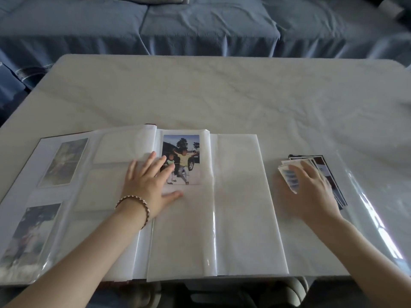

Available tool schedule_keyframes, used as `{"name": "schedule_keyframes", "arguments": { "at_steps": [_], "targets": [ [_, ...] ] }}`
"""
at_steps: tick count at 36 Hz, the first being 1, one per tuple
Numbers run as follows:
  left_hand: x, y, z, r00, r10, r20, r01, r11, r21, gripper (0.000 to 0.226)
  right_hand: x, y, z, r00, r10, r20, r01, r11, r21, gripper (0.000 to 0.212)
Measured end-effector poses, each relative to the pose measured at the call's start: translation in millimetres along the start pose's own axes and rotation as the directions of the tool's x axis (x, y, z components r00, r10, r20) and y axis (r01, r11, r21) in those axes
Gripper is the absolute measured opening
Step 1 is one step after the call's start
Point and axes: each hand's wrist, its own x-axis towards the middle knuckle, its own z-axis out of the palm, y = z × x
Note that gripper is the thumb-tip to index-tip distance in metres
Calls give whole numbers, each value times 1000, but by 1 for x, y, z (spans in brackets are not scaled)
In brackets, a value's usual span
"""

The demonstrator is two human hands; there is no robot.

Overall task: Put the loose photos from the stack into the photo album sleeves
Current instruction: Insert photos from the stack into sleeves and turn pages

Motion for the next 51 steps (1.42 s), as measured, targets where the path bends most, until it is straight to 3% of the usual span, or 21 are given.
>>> {"name": "schedule_keyframes", "arguments": {
  "at_steps": [4, 7, 16, 20, 23, 25, 27, 29, 32, 36, 40, 44, 46, 48, 51],
  "targets": [
    [0, 0, 0, 1000, -5, -2, 5, 1000, -22, 77, -5, 20, 3, 991, 31, 133, 6, 963, -269, 42],
    [0, -1, 1, 1000, -2, -7, 2, 1000, -13, 76, -7, 23, 3, 994, -35, 102, 57, 973, -222, 31],
    [1, -1, 2, 999, 3, -34, -3, 1000, 13, 76, -9, 29, 5, 997, -71, 22, 74, 977, -200, 29],
    [1, -2, 3, 999, 2, -38, -2, 1000, 4, 75, -10, 21, -1, 994, -30, -109, 16, 991, -134, 18],
    [2, -1, 2, 1000, -2, -23, 2, 1000, 6, 84, -17, 0, 0, 957, -185, -224, 173, 982, -73, 4],
    [1, -1, 1, 1000, 1, -12, -1, 1000, 0, 97, -24, -16, 6, 897, -340, -281, 339, 939, -55, 11],
    [1, -1, 1, 1000, -2, -11, 2, 1000, -2, 91, -31, -27, 12, 863, -424, -274, 433, 901, -29, 17],
    [1, 0, 1, 1000, -8, -16, 8, 1000, -7, 77, -38, -35, 21, 858, -458, -233, 471, 882, 0, 19],
    [1, 0, 1, 1000, -8, -12, 8, 1000, -15, 74, -45, -44, 29, 848, -500, -177, 511, 859, 21, 18],
    [1, -1, 1, 1000, -9, -14, 8, 1000, -25, 74, -49, -53, 29, 901, -427, -82, 432, 900, 64, 13],
    [2, -1, 2, 1000, -8, -22, 8, 1000, -23, 74, -36, -51, 25, 945, -313, 92, 303, 947, 102, 31],
    [2, 0, 1, 1000, -6, -17, 6, 1000, -27, 74, -14, -42, 21, 931, -182, 315, 199, 980, -22, 82],
    [2, 0, 0, 1000, -7, -12, 6, 1000, -28, 75, -6, -42, 18, 923, -120, 366, 153, 986, -63, 89],
    [2, 0, 0, 1000, -8, -12, 8, 999, -31, 76, -2, -42, 18, 938, -96, 334, 115, 993, -38, 78],
    [2, -1, 1, 1000, -7, -21, 7, 1000, -27, 75, -1, -40, 15, 959, -90, 268, 59, 991, 121, 33]
  ]
}}
